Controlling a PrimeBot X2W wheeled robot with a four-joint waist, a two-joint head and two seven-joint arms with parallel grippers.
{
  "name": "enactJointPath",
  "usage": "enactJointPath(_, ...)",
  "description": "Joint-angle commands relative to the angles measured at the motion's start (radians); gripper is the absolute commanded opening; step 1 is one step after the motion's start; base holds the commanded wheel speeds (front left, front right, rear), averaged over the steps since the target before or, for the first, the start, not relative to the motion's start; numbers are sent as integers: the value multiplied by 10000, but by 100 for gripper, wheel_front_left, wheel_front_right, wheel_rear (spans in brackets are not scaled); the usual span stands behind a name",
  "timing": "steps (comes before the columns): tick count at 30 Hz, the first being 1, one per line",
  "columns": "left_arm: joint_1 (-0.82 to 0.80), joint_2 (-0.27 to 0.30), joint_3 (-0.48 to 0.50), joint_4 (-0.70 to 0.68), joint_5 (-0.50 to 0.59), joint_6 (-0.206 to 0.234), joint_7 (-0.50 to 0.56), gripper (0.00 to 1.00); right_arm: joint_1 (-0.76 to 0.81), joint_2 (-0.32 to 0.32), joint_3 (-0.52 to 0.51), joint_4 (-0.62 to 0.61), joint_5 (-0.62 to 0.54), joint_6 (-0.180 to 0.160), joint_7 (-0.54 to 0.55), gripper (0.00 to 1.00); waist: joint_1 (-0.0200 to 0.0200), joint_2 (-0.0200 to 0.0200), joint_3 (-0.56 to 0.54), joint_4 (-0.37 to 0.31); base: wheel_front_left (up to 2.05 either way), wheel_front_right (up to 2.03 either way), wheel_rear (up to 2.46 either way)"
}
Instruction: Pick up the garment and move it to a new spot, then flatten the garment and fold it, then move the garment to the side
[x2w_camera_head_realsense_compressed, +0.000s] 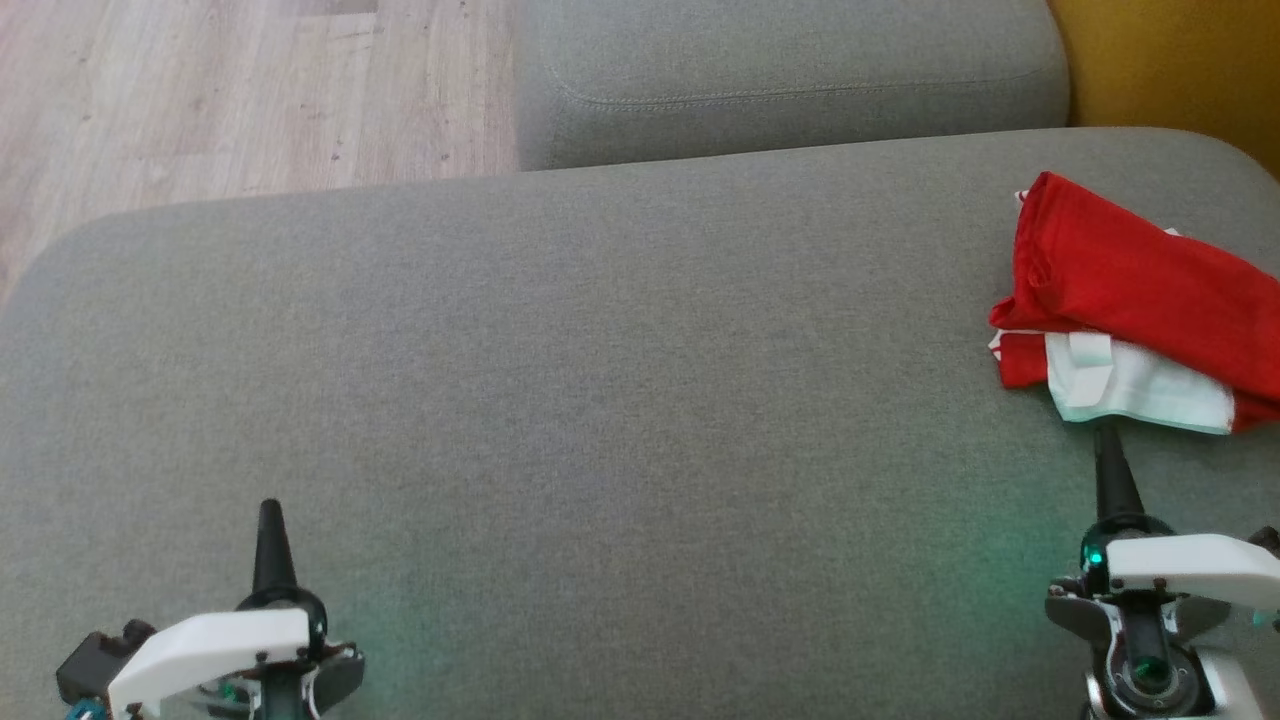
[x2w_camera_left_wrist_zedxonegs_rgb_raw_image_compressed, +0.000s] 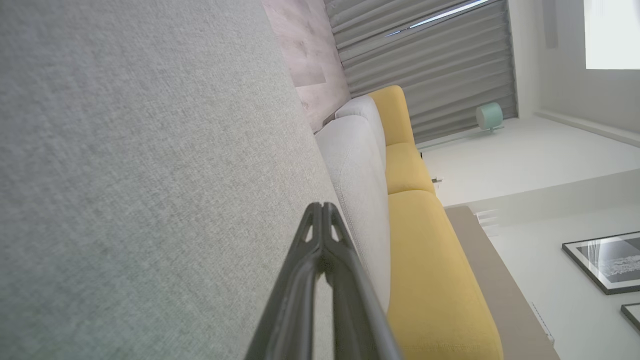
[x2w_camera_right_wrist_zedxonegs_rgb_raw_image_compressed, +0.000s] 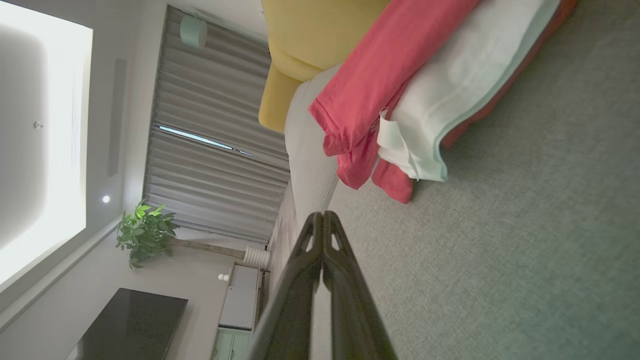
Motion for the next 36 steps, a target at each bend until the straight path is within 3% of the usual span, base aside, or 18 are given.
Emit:
enactJointPath(1,-586,138,356,-389,-273,-54,98,0,-379,-42,94,-435,344,-5,92,0,0,0,-2,0,0,0,0)
enactJointPath(36,-654,137,986,-576,-3075,-73,1025,0,-355,-53,-236,-830,3822,-7,971,0,-1,0,-40,1,0,0,0)
